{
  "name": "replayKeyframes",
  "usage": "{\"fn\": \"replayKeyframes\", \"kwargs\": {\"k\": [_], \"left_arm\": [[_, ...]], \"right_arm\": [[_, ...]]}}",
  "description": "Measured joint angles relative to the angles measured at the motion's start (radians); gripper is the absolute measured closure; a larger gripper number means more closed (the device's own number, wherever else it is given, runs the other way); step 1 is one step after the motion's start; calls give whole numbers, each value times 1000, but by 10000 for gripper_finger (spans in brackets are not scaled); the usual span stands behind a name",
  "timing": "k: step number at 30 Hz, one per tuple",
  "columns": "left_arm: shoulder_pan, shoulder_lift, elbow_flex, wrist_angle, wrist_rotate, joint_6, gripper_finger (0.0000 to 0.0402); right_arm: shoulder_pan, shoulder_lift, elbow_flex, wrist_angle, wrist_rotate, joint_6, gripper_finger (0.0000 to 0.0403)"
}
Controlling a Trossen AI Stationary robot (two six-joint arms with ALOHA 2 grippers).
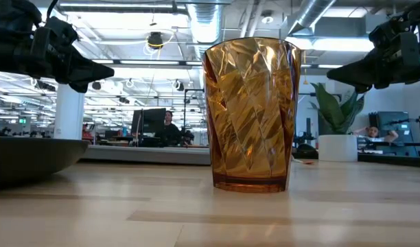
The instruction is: Pick and place plate/cup/fork/spoon on tray
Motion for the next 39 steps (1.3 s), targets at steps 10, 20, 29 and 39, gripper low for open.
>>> {"fn": "replayKeyframes", "kwargs": {"k": [10,20,29,39], "left_arm": [[0,0,0,0,0,0,401],[0,0,0,0,0,0,401],[0,0,0,0,0,-12,401],[-17,0,91,-110,125,-68,401]], "right_arm": [[0,0,0,0,0,0,355],[0,0,0,0,0,1,355],[0,0,0,0,0,3,355],[0,0,0,0,0,3,355]]}}
